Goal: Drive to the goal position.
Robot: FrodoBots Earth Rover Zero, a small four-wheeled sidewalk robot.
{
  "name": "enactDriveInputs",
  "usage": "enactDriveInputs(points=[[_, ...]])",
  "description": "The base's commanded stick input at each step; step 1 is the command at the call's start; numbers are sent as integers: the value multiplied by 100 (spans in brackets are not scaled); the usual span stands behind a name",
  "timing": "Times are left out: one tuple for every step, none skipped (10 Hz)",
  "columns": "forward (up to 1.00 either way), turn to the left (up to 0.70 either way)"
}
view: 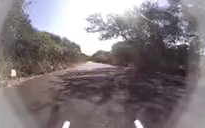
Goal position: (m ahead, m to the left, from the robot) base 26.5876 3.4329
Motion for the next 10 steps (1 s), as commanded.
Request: enactDriveInputs(points=[[85,0],[85,0],[85,0],[85,28],[85,30],[85,33],[85,34],[85,34],[85,34],[85,0]])
